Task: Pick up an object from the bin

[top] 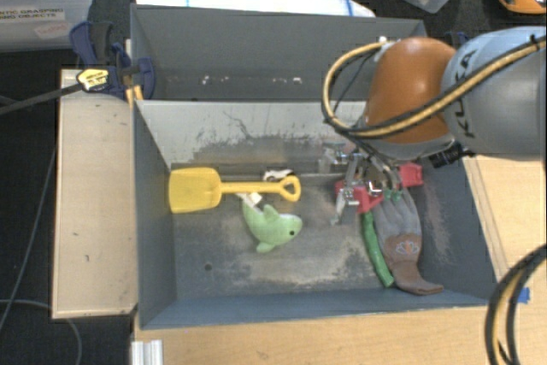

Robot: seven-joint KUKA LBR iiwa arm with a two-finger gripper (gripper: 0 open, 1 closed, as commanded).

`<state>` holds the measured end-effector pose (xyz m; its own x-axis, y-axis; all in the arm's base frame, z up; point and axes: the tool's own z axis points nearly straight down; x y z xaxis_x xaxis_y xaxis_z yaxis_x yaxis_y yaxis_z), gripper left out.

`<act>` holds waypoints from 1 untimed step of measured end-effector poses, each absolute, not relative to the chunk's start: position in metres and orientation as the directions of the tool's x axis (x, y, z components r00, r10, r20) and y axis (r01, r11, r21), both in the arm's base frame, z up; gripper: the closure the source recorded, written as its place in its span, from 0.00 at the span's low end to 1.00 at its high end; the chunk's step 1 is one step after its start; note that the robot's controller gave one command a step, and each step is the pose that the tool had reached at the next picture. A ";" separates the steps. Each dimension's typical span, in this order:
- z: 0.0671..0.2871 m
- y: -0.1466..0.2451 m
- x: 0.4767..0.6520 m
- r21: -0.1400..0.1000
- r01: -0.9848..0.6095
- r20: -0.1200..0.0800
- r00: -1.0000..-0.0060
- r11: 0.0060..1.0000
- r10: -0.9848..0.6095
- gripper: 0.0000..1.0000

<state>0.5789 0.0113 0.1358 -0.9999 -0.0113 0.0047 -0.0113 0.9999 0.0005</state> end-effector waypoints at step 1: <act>0.141 0.011 0.581 0.001 -0.011 -0.003 -1.000 1.000 -0.011 0.00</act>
Offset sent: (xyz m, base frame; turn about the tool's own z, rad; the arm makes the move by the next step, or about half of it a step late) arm 0.0033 0.0998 -0.0658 -0.1593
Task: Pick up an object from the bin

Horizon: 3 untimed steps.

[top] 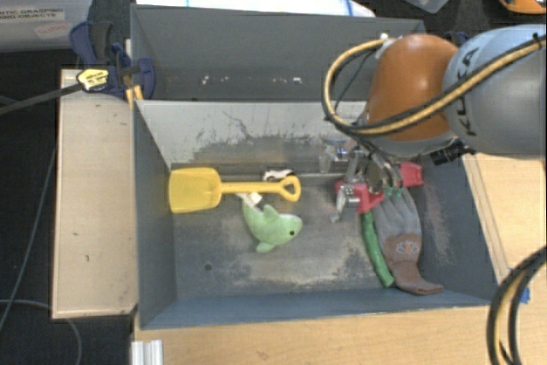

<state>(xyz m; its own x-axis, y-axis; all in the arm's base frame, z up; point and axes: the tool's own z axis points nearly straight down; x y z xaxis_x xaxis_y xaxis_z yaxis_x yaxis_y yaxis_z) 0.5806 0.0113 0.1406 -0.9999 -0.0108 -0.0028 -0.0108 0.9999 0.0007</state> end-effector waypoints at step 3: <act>0.100 0.085 0.580 0.001 -0.024 -0.001 -1.000 1.000 -0.024 0.00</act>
Offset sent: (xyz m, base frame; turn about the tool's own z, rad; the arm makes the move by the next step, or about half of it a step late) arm 0.0074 0.1018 -0.0316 -0.1241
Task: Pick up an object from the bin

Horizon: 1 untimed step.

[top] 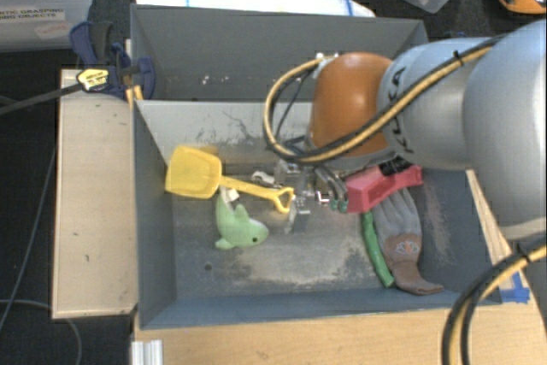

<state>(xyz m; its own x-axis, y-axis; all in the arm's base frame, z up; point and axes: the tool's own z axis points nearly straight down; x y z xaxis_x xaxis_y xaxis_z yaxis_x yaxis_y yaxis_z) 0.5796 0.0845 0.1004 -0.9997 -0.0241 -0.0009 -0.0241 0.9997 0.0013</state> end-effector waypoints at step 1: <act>0.070 0.187 0.591 0.004 -0.081 -0.011 -0.997 0.997 -0.081 0.00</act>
Offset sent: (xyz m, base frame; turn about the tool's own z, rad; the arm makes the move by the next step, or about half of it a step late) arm 0.0047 0.0028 -0.0304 0.0886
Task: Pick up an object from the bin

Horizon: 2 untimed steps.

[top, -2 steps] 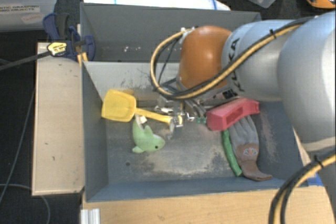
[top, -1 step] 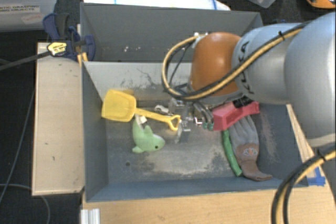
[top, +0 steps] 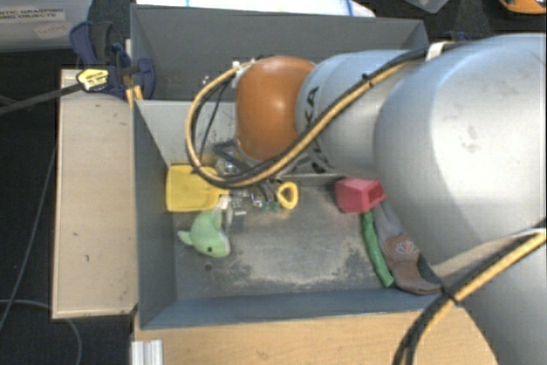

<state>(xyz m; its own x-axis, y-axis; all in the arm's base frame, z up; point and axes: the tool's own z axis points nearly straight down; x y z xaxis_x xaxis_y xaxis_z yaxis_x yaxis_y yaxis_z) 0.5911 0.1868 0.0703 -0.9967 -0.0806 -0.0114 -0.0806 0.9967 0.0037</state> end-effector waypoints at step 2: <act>0.071 0.087 0.585 0.002 0.067 -0.006 -0.998 0.998 0.067 1.00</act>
Offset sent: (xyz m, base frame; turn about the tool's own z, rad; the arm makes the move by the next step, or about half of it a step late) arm 0.0000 0.0000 0.0000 0.0000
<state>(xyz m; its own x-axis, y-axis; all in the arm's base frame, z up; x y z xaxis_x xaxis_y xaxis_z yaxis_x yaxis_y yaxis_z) 0.5850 0.0869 0.0709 -0.9978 0.0667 -0.0055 0.0667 0.9978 0.0020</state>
